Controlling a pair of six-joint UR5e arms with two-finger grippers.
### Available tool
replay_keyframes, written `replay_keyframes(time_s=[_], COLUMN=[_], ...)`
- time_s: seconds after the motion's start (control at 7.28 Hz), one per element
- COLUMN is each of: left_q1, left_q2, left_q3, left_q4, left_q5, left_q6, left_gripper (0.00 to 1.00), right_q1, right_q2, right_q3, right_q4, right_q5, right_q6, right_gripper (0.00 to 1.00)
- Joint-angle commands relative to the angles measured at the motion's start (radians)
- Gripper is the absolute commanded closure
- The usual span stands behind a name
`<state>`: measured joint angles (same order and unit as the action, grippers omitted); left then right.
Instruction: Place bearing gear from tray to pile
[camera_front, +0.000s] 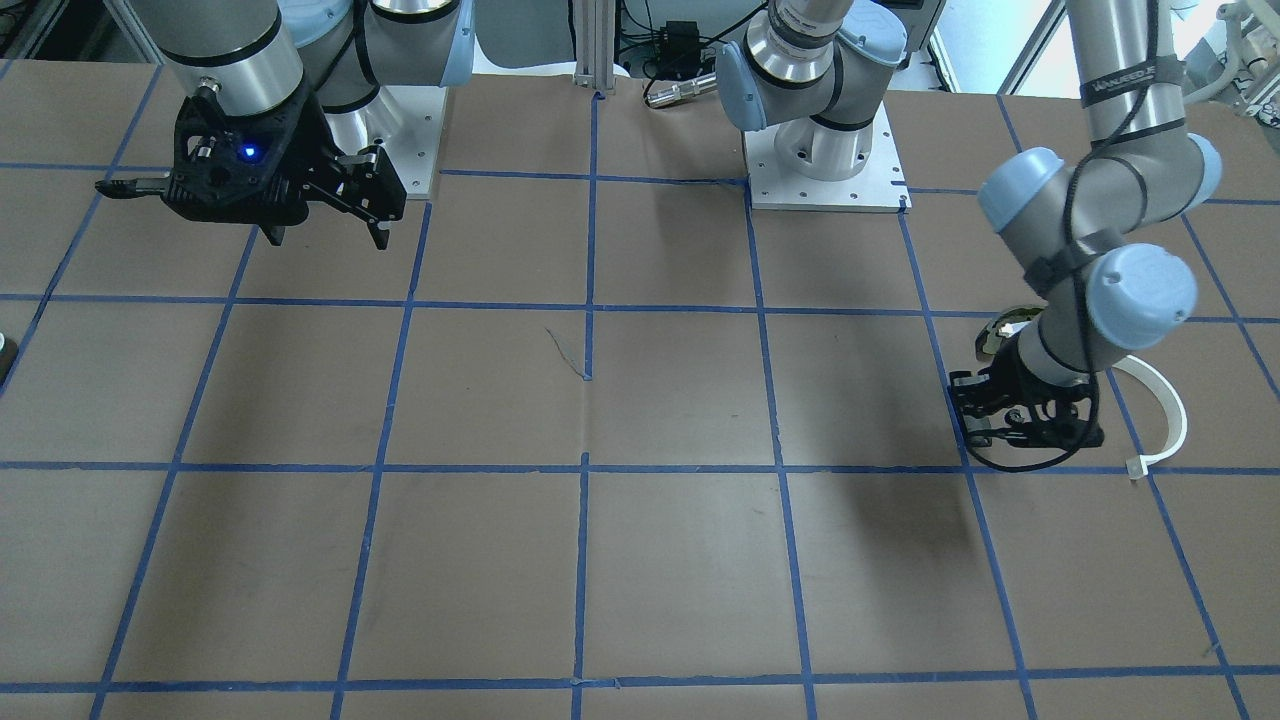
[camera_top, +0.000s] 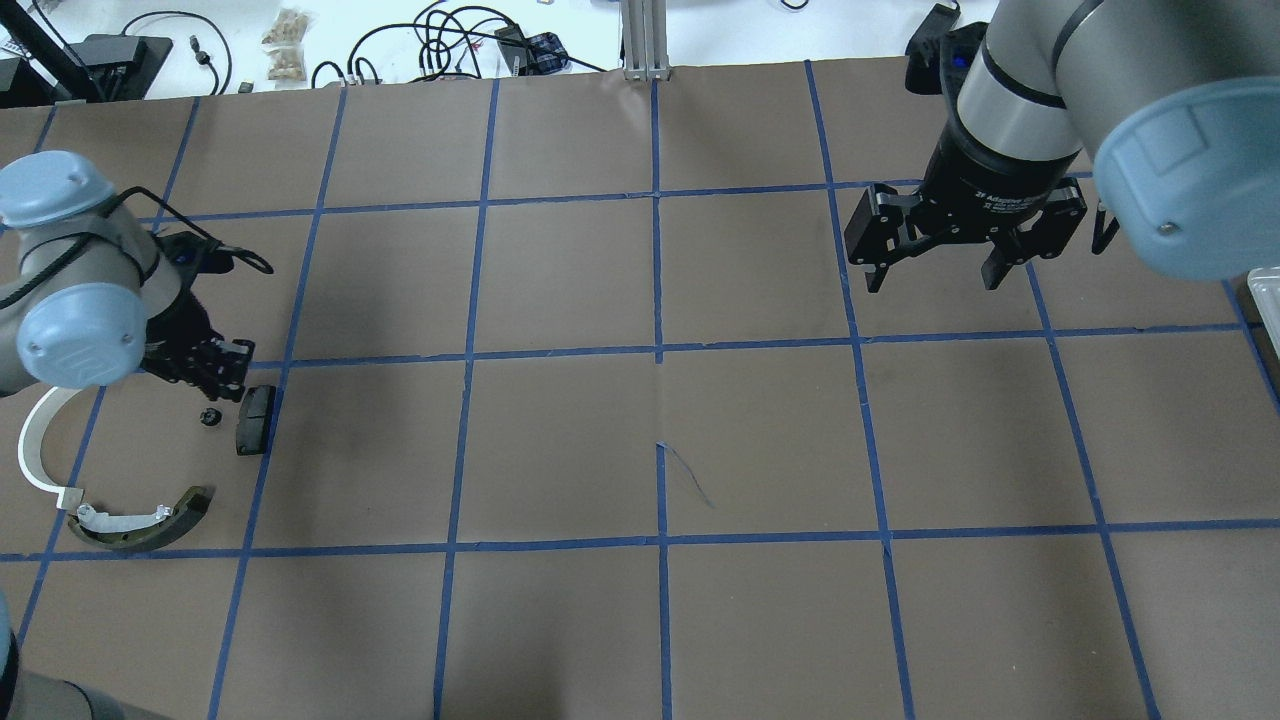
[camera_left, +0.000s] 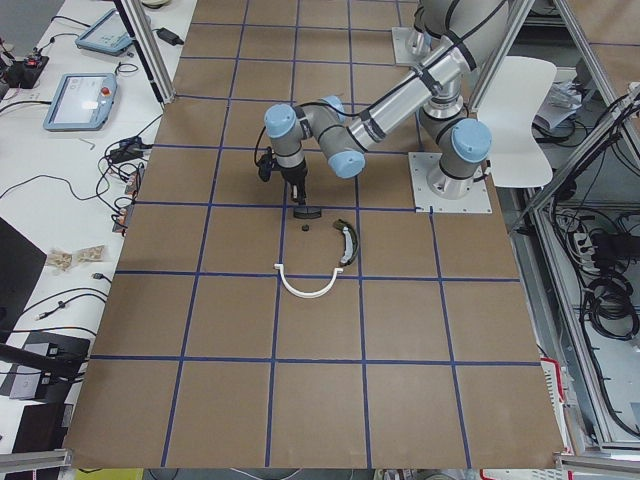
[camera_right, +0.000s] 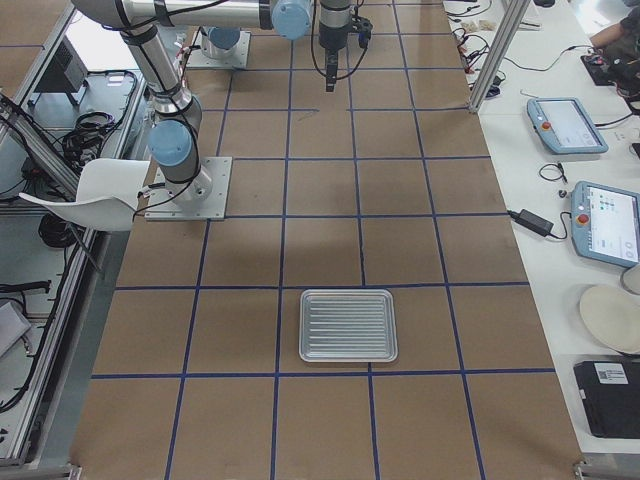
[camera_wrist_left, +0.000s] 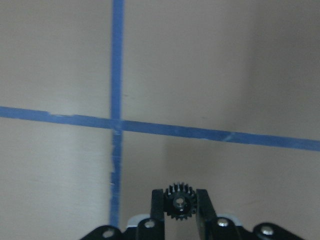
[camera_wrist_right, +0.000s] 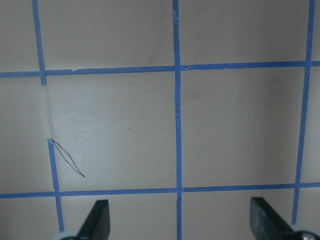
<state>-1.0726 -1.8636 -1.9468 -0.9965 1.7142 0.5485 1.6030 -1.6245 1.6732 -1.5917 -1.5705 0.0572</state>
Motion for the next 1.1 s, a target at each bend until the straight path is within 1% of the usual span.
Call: replay_keyframes(time_s=[0.0,0.27,0.41,0.55,0.69,0.82,0.96], left_q1=[0.104,0.105,0.105,0.103,0.103,0.085,0.083], left_q2=[-0.037,-0.046,-0.049,-0.046,-0.036,-0.004,0.065], left_q3=[-0.008,0.006,0.005,0.005,0.006,0.008,0.021], left_q4=[0.079,0.084,0.084,0.084,0.081,0.064,-0.005], left_q5=[-0.001,0.002,-0.001,-0.013,-0.045,-0.051,-0.056], left_q6=[0.143,0.145,0.142,0.142,0.142,0.131,0.125], left_gripper=[1.0,1.0,0.91,0.01,0.0,0.0,0.0], right_q1=[0.0,0.0,0.0,0.0,0.0,0.0,0.0], right_q2=[0.003,0.005,0.005,0.005,0.002,0.0,0.0], right_q3=[0.0,0.0,0.002,0.002,0.003,0.002,0.003], right_q4=[-0.001,-0.001,-0.001,-0.001,-0.001,-0.001,-0.001], right_q5=[0.0,0.0,0.0,0.0,0.001,0.001,0.001], right_q6=[-0.002,-0.002,-0.002,-0.002,-0.003,-0.004,-0.004], right_gripper=[0.0,0.0,0.0,0.0,0.0,0.0,0.0])
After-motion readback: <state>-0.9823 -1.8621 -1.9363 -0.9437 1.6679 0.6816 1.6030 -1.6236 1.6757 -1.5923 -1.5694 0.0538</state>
